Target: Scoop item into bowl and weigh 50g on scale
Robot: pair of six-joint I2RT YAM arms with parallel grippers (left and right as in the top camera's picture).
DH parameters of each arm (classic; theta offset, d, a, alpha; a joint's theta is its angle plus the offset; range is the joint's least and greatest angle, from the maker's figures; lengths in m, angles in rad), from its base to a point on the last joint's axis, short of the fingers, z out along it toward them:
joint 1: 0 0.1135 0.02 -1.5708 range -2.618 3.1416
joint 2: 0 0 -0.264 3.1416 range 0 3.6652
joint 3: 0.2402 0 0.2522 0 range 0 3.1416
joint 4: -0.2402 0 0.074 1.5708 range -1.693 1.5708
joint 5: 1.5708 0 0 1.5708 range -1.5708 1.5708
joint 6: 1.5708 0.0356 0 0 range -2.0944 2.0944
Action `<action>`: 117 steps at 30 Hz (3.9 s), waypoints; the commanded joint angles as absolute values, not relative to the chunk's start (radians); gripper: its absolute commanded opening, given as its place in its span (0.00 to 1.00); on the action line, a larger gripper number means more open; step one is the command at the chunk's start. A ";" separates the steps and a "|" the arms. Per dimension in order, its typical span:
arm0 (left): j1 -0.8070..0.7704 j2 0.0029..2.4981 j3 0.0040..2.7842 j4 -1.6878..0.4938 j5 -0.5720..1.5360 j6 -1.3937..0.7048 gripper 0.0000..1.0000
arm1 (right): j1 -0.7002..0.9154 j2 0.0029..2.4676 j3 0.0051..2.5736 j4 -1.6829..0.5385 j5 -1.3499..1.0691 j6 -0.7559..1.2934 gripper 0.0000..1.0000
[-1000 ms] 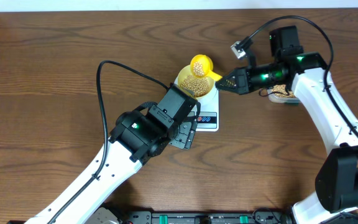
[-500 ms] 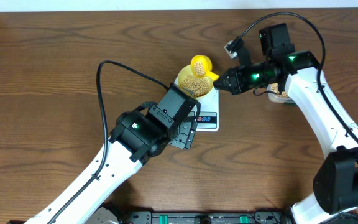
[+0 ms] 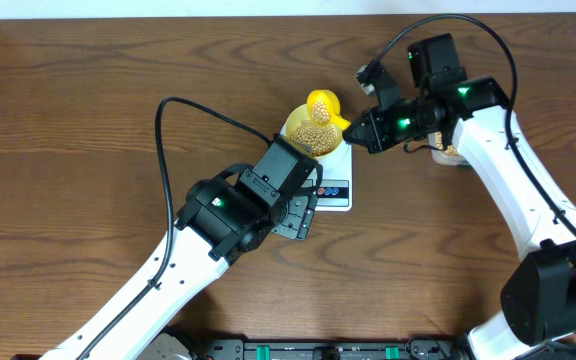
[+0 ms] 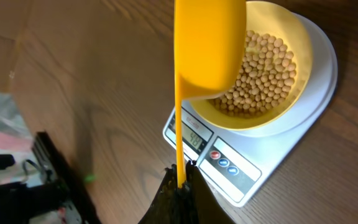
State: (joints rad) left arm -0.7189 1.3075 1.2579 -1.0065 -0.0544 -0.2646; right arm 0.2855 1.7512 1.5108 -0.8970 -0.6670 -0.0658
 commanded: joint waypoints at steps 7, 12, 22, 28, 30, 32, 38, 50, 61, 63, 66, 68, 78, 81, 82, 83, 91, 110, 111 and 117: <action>-0.717 1.311 1.277 -1.008 -0.053 -0.257 0.78 | 0.322 1.726 1.558 -0.932 -0.550 -0.122 0.01; -0.717 1.311 1.277 -1.008 -0.053 -0.257 0.78 | 0.324 1.726 1.558 -0.936 -0.530 -0.122 0.01; -0.717 1.311 1.277 -1.008 -0.053 -0.257 0.78 | 0.377 1.726 1.558 -0.939 -0.430 -0.129 0.01; -0.717 1.311 1.277 -1.008 -0.053 -0.257 0.78 | 0.410 1.726 1.558 -0.952 -0.370 -0.129 0.01; -0.717 1.311 1.277 -1.008 -0.053 -0.257 0.78 | 0.419 1.726 1.558 -0.953 -0.343 -0.129 0.01; -0.717 1.311 1.277 -1.008 -0.053 -0.257 0.78 | 0.427 1.726 1.558 -0.955 -0.329 -0.129 0.01; -0.717 1.311 1.277 -1.008 -0.053 -0.257 0.78 | 0.443 1.726 1.558 -0.958 -0.291 -0.129 0.01; -0.717 1.311 1.277 -1.008 -0.053 -0.257 0.78 | 0.472 1.726 1.558 -0.973 -0.231 -0.129 0.01; -0.717 1.311 1.277 -1.008 -0.053 -0.257 0.78 | 0.477 1.725 1.558 -0.976 -0.215 -0.130 0.01; -0.717 1.311 1.277 -1.008 -0.053 -0.257 0.78 | 0.477 1.725 1.558 -0.976 -0.216 -0.129 0.01; -0.717 1.311 1.277 -1.008 -0.053 -0.257 0.78 | 0.477 1.725 1.558 -0.977 -0.215 -0.130 0.01; -0.717 1.311 1.277 -1.008 -0.053 -0.257 0.78 | 0.477 1.725 1.558 -0.977 -0.215 -0.130 0.01; -0.717 1.311 1.277 -1.008 -0.053 -0.257 0.79 | 0.479 1.725 1.558 -0.981 -0.200 -0.138 0.01; -0.717 1.311 1.277 -1.008 -0.053 -0.257 0.78 | 0.487 1.725 1.558 -0.985 -0.162 -0.140 0.01; -0.717 1.311 1.277 -1.008 -0.053 -0.257 0.78 | 0.489 1.725 1.558 -0.986 -0.163 -0.141 0.01; -0.717 1.311 1.277 -1.008 -0.053 -0.257 0.78 | 0.490 1.725 1.558 -0.987 -0.163 -0.141 0.01; -0.717 1.311 1.277 -1.008 -0.053 -0.257 0.78 | 0.492 1.725 1.558 -0.987 -0.163 -0.141 0.01; -0.717 1.311 1.277 -1.008 -0.053 -0.257 0.78 | 0.490 1.725 1.558 -0.987 -0.189 -0.135 0.01; -0.717 1.311 1.277 -1.008 -0.053 -0.257 0.78 | 0.490 1.725 1.558 -0.987 -0.194 -0.130 0.01; -0.717 1.311 1.277 -1.008 -0.053 -0.257 0.78 | 0.482 1.725 1.558 -0.984 -0.234 -0.117 0.01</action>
